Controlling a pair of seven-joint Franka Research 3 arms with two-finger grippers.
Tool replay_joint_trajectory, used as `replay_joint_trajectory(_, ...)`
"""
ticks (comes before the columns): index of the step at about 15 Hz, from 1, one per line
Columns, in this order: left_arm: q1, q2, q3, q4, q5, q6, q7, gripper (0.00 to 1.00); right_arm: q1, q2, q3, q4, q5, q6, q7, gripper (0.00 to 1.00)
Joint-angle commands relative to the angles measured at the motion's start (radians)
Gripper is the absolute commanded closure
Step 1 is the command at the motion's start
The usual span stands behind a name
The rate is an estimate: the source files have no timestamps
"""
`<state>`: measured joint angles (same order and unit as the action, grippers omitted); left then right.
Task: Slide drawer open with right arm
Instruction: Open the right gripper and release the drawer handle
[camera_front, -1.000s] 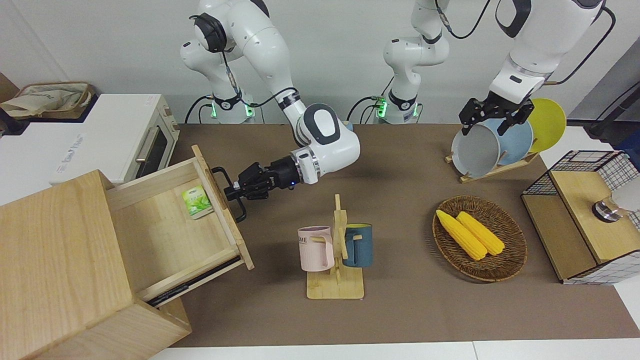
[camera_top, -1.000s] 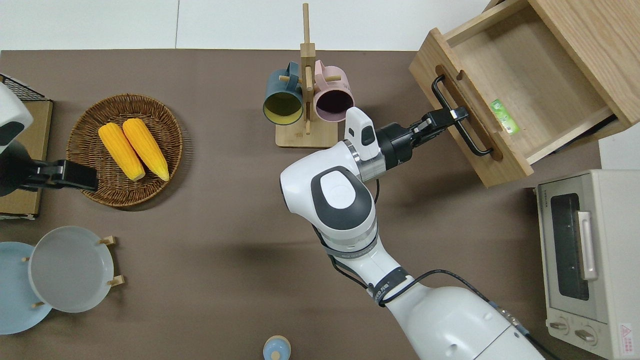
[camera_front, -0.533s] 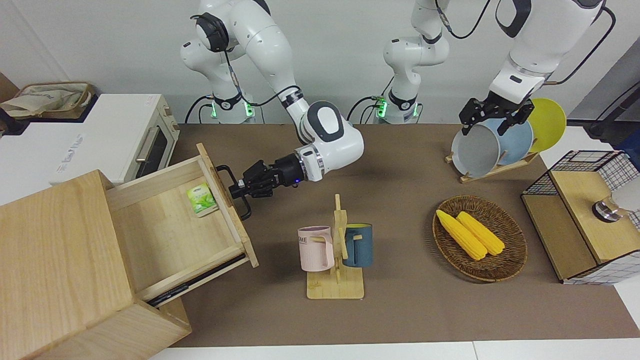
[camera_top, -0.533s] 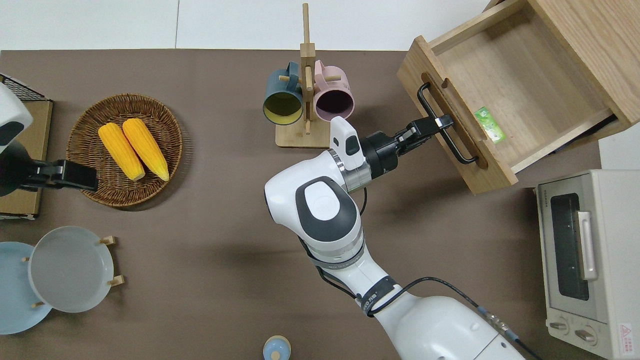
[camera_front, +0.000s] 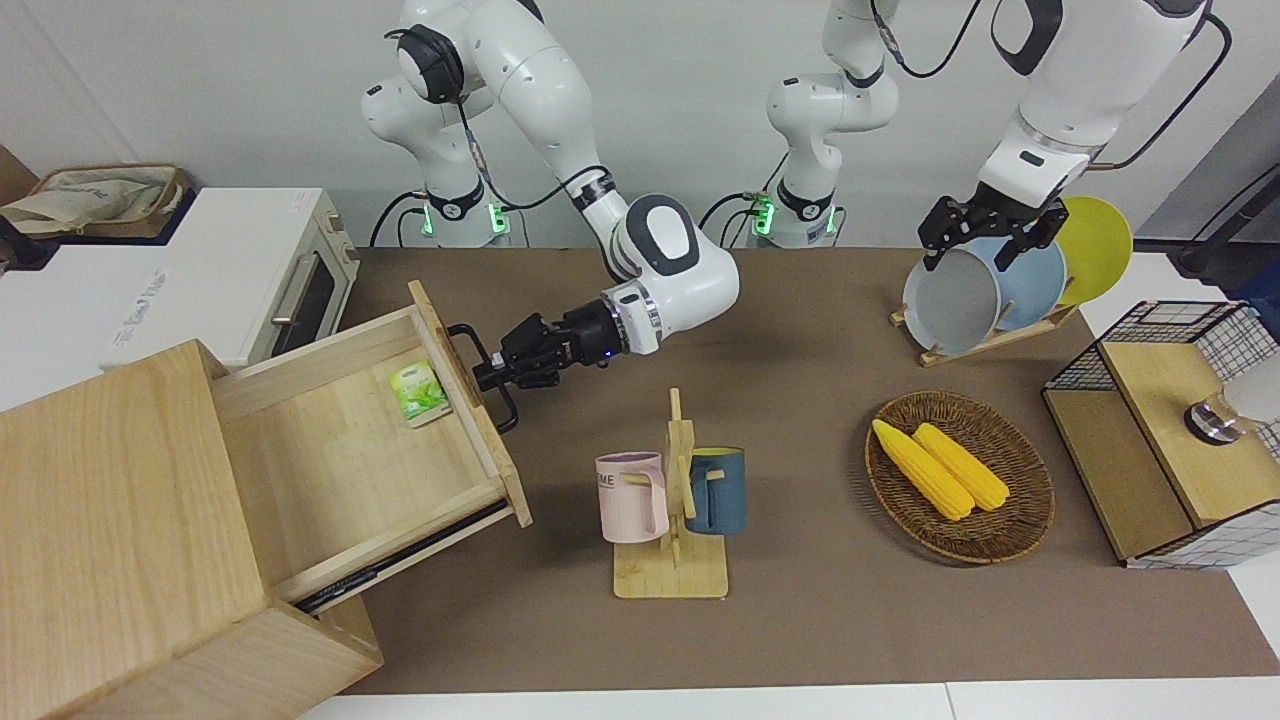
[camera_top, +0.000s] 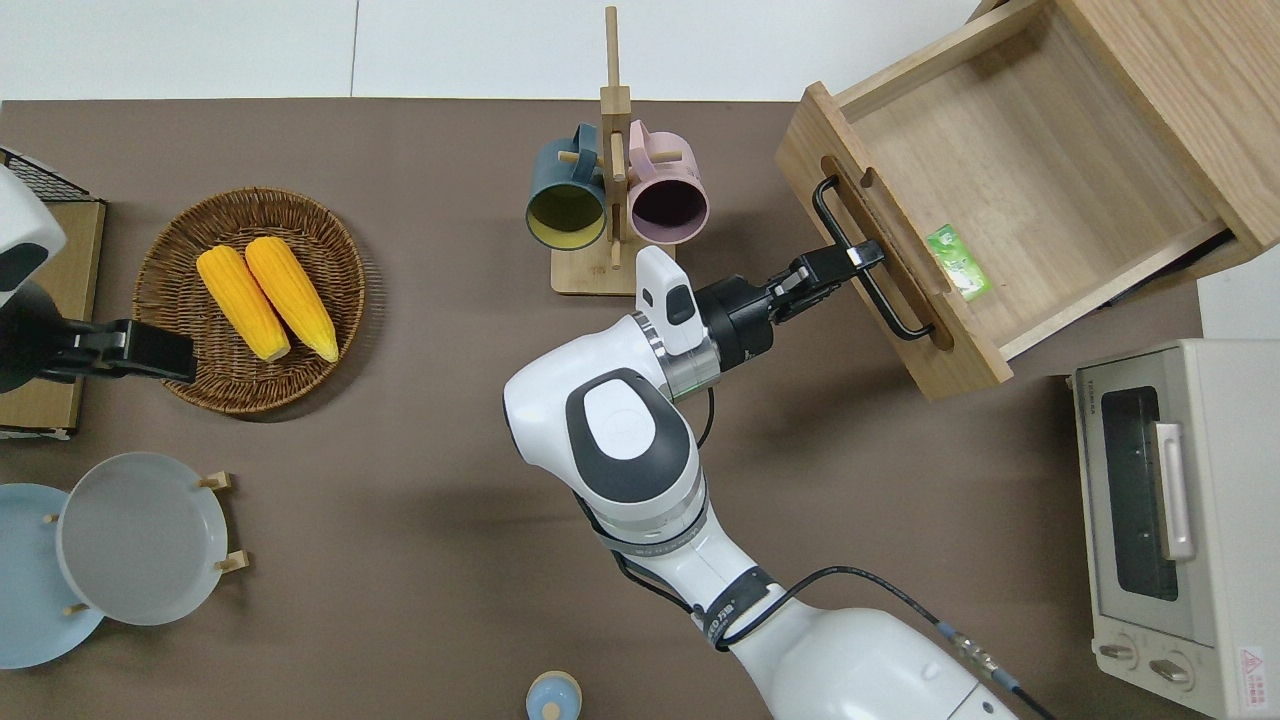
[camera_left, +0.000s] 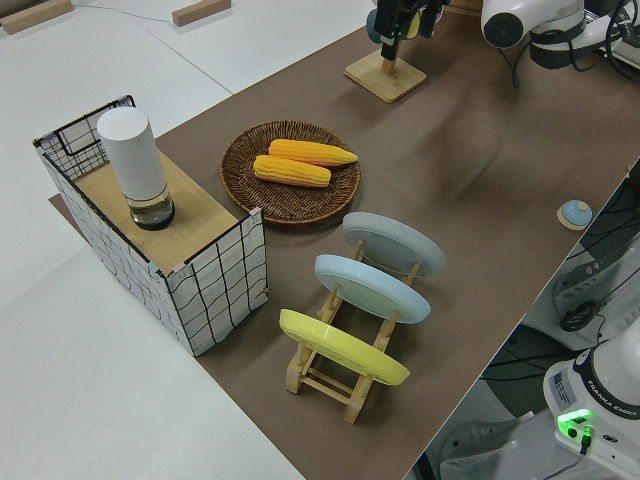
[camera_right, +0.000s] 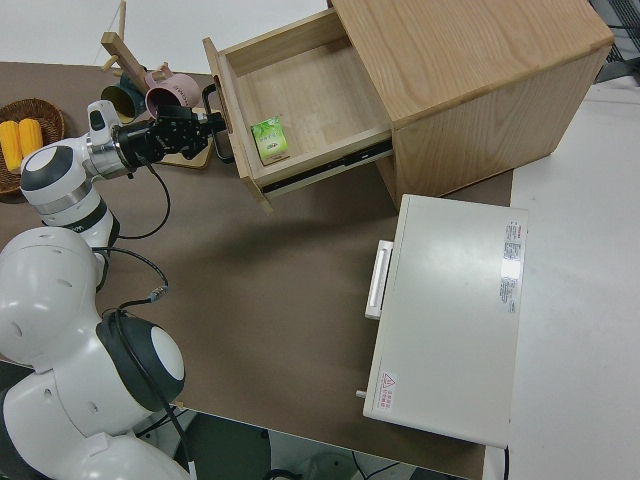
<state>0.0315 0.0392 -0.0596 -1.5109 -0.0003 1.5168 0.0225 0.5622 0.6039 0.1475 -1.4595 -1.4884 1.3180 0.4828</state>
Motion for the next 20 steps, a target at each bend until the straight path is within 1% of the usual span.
replay_joint_trajectory(1, 0.004, 0.011, -0.006, 0.024, 0.017, -0.02, 0.01, 0.01, 0.019, 0.017, -0.003, 0.042, -0.012, 0.02, -0.086, 1.0)
replay_joint_trajectory(2, 0.004, 0.011, -0.006, 0.026, 0.017, -0.02, 0.01, 0.01, 0.022, 0.02, -0.003, 0.042, -0.012, 0.02, -0.086, 1.0)
replay_joint_trajectory(3, 0.004, 0.011, -0.006, 0.026, 0.017, -0.02, 0.01, 0.01, 0.024, 0.02, -0.003, 0.042, -0.012, 0.02, -0.086, 0.941)
replay_joint_trajectory(5, 0.004, 0.011, -0.006, 0.026, 0.017, -0.02, 0.01, 0.01, 0.024, 0.02, -0.005, 0.042, -0.012, 0.014, -0.085, 0.73)
replay_joint_trajectory(6, 0.004, 0.011, -0.006, 0.026, 0.017, -0.02, 0.01, 0.01, 0.024, 0.02, -0.005, 0.042, -0.012, 0.01, -0.082, 0.443)
replay_joint_trajectory(7, 0.004, 0.011, -0.006, 0.024, 0.017, -0.02, 0.01, 0.01, 0.022, 0.02, -0.005, 0.042, -0.012, 0.006, -0.076, 0.004)
replay_joint_trajectory(14, 0.004, 0.011, -0.006, 0.024, 0.017, -0.02, 0.01, 0.01, 0.025, 0.02, -0.005, 0.041, -0.01, 0.004, -0.075, 0.013)
replay_joint_trajectory(18, 0.004, 0.011, -0.006, 0.024, 0.017, -0.02, 0.01, 0.01, 0.034, 0.02, 0.003, 0.044, 0.011, -0.017, -0.072, 0.013)
replay_joint_trajectory(20, 0.004, 0.011, -0.006, 0.026, 0.017, -0.02, 0.01, 0.01, 0.062, 0.02, 0.004, 0.062, 0.037, -0.035, -0.05, 0.013)
